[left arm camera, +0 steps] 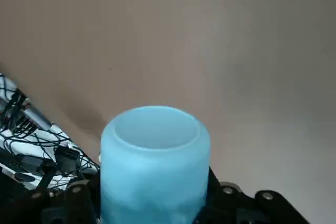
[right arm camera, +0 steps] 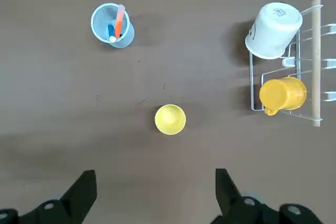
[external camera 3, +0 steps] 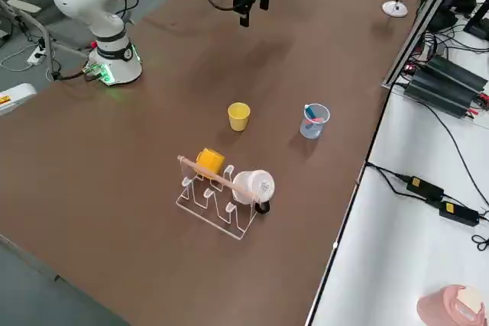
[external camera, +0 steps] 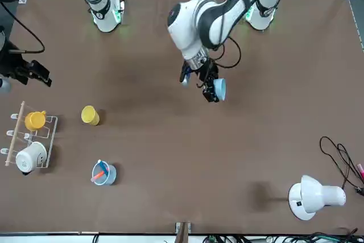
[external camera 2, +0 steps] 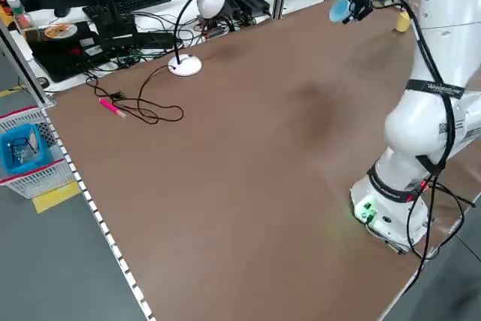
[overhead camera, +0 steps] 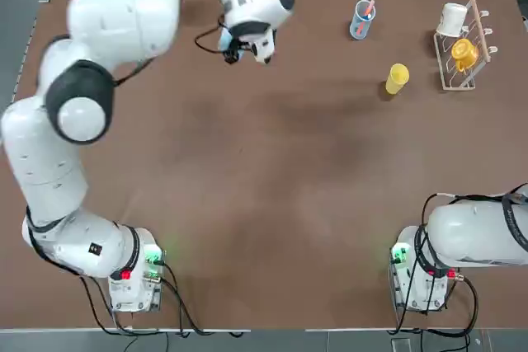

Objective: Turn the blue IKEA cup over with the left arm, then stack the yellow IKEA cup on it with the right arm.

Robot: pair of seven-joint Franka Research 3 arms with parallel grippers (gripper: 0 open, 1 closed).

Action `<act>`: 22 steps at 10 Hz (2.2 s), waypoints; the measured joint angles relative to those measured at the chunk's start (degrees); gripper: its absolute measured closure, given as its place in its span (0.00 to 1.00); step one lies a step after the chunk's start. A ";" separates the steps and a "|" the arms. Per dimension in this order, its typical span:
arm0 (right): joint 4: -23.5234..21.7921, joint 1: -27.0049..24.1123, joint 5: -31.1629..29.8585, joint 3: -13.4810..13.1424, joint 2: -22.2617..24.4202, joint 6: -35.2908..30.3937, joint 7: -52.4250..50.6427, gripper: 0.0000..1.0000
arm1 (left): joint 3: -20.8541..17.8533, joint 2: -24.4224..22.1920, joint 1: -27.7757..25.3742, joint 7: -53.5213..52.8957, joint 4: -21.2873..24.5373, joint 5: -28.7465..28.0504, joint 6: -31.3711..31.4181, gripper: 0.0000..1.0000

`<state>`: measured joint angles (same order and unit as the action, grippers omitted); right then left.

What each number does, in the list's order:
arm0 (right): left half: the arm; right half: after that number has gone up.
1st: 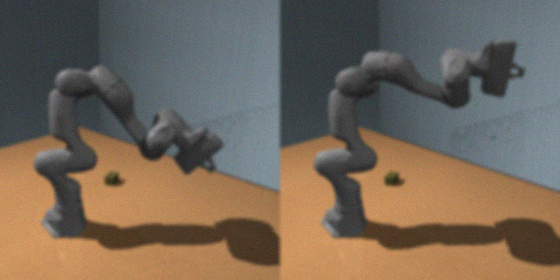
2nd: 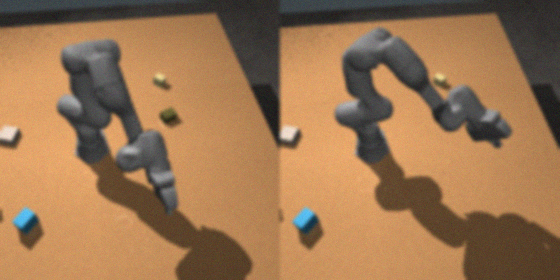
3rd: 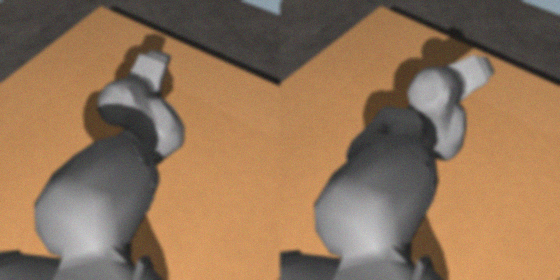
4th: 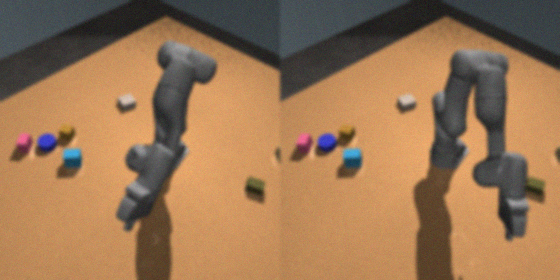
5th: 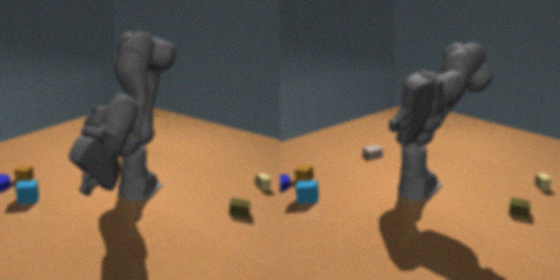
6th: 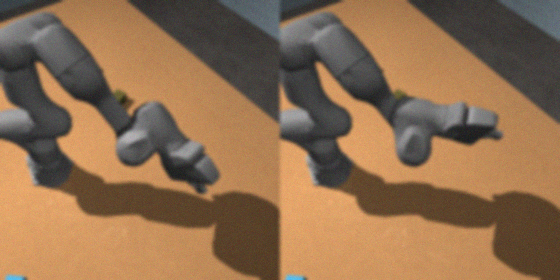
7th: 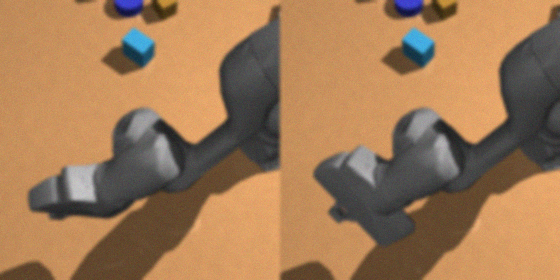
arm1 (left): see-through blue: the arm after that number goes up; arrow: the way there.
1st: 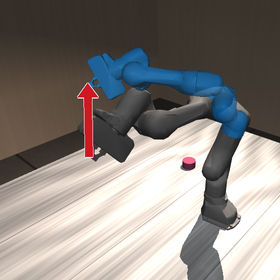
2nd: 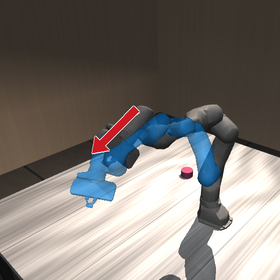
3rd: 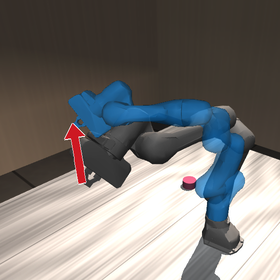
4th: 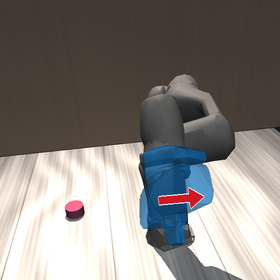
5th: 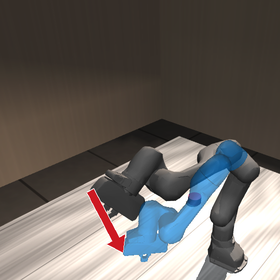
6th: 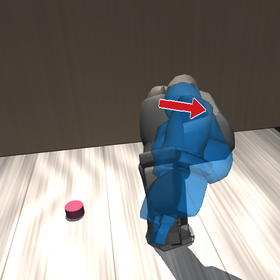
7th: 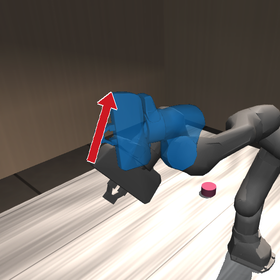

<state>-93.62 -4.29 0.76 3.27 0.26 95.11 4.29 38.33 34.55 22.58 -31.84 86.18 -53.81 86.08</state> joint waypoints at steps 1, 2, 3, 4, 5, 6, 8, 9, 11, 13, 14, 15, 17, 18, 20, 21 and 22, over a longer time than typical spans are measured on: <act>-0.01 0.00 0.00 0.01 0.00 0.04 0.00 0.00 | -4.15 2.35 5.72 1.11 -2.22 -0.35 -2.44 0.32; -0.02 -0.01 0.01 -0.01 0.00 0.06 0.00 0.00 | -10.24 4.46 13.44 2.17 -4.92 -0.36 -5.02 0.32; -0.03 0.00 0.01 -0.01 0.00 0.07 0.00 0.00 | -16.73 6.51 21.60 2.65 -7.27 -0.38 -6.59 0.32; -0.05 0.00 0.01 0.00 0.00 0.07 0.00 0.00 | -21.15 8.44 27.79 2.93 -8.87 -0.40 -7.32 0.32; -0.08 -0.01 0.01 -0.02 0.00 0.07 0.00 0.00 | -23.36 10.11 31.32 3.14 -10.08 -0.47 -7.52 0.32; -0.11 -0.01 0.01 -0.04 0.00 0.07 0.00 0.00 | -24.29 11.51 32.68 3.41 -10.97 -0.58 -7.14 0.32; -0.18 -0.02 0.01 -0.07 0.00 0.07 0.00 0.00 | -24.85 13.64 32.51 4.79 -11.74 -0.60 -4.35 0.32; -0.19 -0.02 0.01 -0.07 0.00 0.07 0.00 0.00 | -24.86 14.79 32.64 6.01 -11.86 -0.60 -2.97 0.32; -0.35 -0.03 0.01 -0.08 0.00 0.07 0.00 0.00 | -25.08 16.82 33.16 7.56 -12.02 -0.78 0.36 0.32; -0.66 -0.06 0.01 -0.09 -0.01 0.08 0.00 0.00 | -25.20 17.76 33.43 8.33 -12.14 -3.41 3.34 0.32; -0.68 -0.06 0.01 -0.09 -0.01 0.08 0.00 0.00 | -25.20 18.25 33.66 8.48 -12.16 -4.27 3.66 0.32; -0.68 -0.07 0.01 -0.10 -0.01 0.10 0.00 0.00 | -25.21 18.88 34.10 8.54 -12.16 -5.26 3.85 0.32; -0.93 -0.08 0.01 -0.11 -0.03 0.17 0.00 0.00 | -25.21 20.94 36.78 8.60 -12.15 -9.48 3.86 0.32; -1.33 -0.08 0.01 -0.11 -0.03 0.45 0.00 0.00 | -25.45 22.23 38.30 9.09 -12.14 -10.75 3.72 0.32; -1.77 -0.08 0.01 -0.11 -0.05 0.81 0.00 0.00 | -26.29 23.99 39.02 9.31 -12.17 -11.92 3.74 0.32; -1.79 -0.08 0.01 -0.11 -0.05 0.98 0.00 0.00 | -26.69 24.46 38.94 9.32 -12.20 -12.63 3.78 0.30; -1.80 -0.08 0.01 -0.11 -0.05 1.11 0.00 0.00 | -26.81 24.50 38.84 9.32 -12.27 -12.96 3.83 0.30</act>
<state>-95.41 -4.38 0.78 3.16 0.21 96.23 4.30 11.52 59.05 61.42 -22.53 73.90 -66.77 89.91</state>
